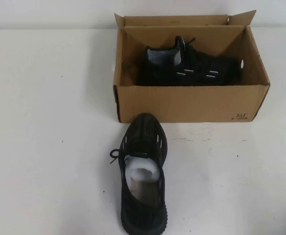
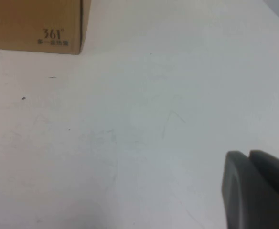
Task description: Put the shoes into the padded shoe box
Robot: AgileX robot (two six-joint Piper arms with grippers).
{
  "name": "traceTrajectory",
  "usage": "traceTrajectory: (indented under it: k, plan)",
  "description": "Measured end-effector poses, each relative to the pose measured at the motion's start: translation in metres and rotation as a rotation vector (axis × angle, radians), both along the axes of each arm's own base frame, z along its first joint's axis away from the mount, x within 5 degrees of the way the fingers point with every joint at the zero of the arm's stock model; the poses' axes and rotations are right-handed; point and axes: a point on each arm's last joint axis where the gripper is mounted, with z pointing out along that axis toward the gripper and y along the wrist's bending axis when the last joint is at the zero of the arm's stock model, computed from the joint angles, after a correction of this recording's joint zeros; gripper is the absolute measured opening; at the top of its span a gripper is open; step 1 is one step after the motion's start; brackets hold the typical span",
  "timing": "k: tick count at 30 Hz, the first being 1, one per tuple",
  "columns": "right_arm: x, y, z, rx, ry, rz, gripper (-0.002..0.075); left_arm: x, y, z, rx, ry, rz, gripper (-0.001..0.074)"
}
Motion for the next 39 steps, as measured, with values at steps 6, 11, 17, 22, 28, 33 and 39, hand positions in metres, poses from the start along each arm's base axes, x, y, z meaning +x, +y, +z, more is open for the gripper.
traceTrajectory:
  k: [6, 11, 17, 22, 28, 33, 39]
  plan:
    - [0.0, 0.0, 0.0, 0.0, 0.0, 0.0, -0.0009, 0.0, 0.0, 0.0, 0.0, -0.002, 0.0, -0.0004]
    - [0.0, 0.0, 0.0, 0.0, 0.0, 0.0, -0.0009, 0.0, 0.0, 0.0, 0.0, -0.004, 0.0, -0.0004]
    - [0.0, 0.0, 0.0, 0.0, 0.0, 0.0, -0.0009, 0.0, 0.0, 0.001, -0.001, -0.008, 0.0, -0.0004]
    - [0.0, 0.0, 0.0, 0.0, 0.0, 0.0, -0.0009, 0.0, 0.0, 0.001, -0.001, -0.008, 0.0, -0.0004]
    - [0.0, 0.0, 0.0, 0.0, 0.0, 0.0, -0.0009, 0.0, 0.0, 0.001, -0.001, -0.008, 0.0, -0.0004]
    - [0.0, 0.0, 0.0, 0.0, 0.0, 0.0, -0.0009, 0.0, -0.001, 0.001, -0.033, -0.01, -0.002, -0.0004]
    - [0.0, 0.0, 0.0, 0.0, 0.0, 0.0, -0.0009, 0.002, -0.007, 0.011, -0.287, -0.087, -0.002, -0.0004]
